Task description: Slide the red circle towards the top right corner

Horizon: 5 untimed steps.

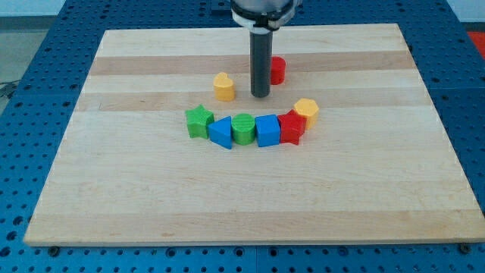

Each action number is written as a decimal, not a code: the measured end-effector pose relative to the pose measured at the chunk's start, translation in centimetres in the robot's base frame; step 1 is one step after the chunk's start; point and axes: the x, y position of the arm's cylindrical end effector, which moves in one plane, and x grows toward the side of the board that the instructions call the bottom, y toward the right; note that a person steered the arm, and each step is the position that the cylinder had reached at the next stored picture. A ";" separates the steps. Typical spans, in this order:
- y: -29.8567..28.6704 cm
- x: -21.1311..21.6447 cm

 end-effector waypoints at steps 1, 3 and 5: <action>0.0 -3.2; 6.6 -4.5; 8.6 -4.8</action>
